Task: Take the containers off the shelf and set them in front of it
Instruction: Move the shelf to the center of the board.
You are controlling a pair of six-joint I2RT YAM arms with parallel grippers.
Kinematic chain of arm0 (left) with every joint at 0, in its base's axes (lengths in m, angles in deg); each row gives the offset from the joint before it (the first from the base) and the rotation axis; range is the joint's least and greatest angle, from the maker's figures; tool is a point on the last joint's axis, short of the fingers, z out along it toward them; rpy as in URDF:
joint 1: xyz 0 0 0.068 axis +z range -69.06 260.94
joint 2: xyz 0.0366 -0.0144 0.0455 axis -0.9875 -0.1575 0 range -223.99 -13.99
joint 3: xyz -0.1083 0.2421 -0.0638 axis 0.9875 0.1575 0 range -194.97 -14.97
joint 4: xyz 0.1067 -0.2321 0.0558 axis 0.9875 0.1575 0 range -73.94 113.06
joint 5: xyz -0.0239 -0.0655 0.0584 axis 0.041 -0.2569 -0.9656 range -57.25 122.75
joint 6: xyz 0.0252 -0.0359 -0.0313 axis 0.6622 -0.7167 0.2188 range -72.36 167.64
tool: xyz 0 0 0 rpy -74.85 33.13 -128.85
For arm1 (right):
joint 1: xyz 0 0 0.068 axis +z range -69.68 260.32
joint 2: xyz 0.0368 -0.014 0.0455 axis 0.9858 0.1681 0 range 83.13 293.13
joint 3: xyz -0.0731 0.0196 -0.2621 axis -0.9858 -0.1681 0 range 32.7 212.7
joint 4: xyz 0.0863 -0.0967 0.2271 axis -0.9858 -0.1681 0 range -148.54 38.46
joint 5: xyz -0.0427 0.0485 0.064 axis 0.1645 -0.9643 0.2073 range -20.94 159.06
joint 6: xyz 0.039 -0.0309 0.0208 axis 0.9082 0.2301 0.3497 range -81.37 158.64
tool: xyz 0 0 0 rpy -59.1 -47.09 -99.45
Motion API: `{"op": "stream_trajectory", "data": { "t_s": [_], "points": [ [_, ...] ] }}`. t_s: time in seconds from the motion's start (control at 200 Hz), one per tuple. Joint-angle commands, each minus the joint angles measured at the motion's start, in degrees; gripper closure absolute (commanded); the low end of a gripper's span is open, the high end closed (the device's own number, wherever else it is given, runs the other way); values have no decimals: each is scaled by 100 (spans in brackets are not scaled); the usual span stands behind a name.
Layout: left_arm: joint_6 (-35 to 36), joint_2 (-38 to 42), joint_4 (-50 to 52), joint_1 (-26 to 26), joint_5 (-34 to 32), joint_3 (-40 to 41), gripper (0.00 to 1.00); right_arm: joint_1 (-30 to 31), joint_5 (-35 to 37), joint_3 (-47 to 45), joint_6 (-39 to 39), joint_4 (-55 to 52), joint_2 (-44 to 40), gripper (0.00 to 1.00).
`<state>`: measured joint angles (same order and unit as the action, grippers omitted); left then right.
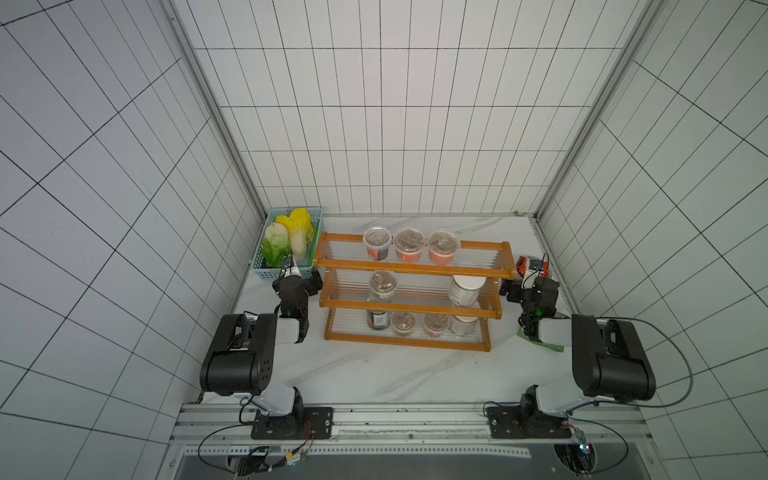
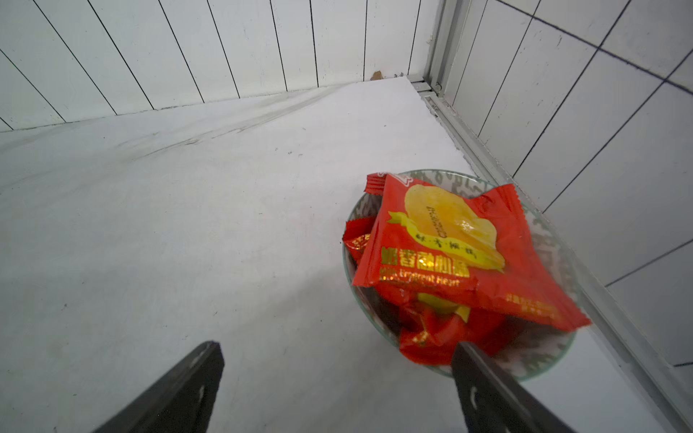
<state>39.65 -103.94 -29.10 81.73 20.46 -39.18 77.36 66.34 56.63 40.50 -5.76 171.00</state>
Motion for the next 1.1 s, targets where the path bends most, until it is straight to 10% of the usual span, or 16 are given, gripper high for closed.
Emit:
{"op": "stream_trajectory", "data": {
  "t_s": [0.0,0.495,1.1],
  "points": [
    [60,67,37,-10,-62,-106,2,34,-62,148,-46,-52,54,1],
    [79,202,-168,-4,-209,-82,3,-77,-113,87,109,-39,-150,1],
    [-1727,3279,5365,-179,285,-1328,2,-55,-879,1385,1079,-5724,-3841,3]
  ]
}}
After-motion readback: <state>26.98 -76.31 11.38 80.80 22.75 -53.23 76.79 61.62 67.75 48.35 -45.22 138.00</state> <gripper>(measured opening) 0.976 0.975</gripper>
